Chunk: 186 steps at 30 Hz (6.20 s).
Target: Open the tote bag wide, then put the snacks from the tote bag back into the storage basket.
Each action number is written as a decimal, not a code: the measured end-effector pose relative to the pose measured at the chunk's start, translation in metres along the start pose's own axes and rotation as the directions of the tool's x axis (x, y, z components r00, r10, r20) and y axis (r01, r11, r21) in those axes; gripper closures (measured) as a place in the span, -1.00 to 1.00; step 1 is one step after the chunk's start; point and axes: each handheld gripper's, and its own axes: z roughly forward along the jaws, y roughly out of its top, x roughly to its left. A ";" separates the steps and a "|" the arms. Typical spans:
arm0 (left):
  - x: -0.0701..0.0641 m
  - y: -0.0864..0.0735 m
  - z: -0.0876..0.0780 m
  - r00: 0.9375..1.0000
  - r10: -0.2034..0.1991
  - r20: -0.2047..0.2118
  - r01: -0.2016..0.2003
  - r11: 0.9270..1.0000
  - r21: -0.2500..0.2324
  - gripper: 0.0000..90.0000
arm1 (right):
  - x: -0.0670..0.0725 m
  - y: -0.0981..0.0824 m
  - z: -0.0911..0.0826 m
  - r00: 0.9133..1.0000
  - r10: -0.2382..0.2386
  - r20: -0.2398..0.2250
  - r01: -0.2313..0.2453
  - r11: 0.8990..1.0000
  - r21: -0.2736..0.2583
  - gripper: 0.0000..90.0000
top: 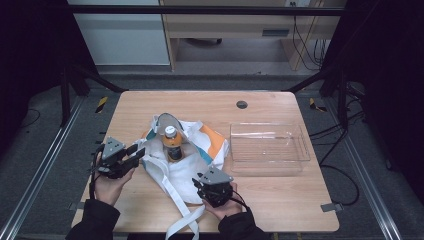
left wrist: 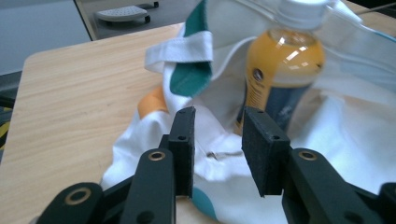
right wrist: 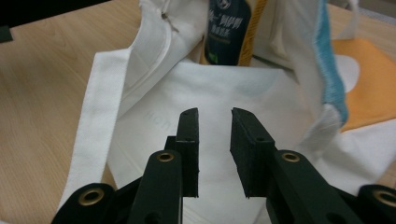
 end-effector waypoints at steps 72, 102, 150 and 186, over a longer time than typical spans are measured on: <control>-0.068 -0.036 0.025 0.996 0.013 0.089 -0.029 0.983 0.179 0.61 | -0.038 0.051 0.041 0.976 0.009 0.218 -0.004 1.000 -0.024 0.95; -0.065 -0.041 0.030 0.996 0.052 0.079 -0.070 0.967 0.247 0.89 | -0.067 0.009 0.086 0.920 0.151 0.361 -0.191 0.979 0.076 0.96; -0.035 -0.007 -0.013 0.996 -0.004 0.086 0.006 1.000 -0.025 -0.09 | -0.052 0.023 -0.021 0.994 0.078 0.075 -0.070 0.992 -0.107 -0.43; -0.024 0.017 -0.006 0.996 0.012 0.085 -0.006 0.997 -0.076 -0.23 | -0.097 -0.058 -0.107 0.966 0.194 0.171 -0.173 0.976 -0.129 -0.70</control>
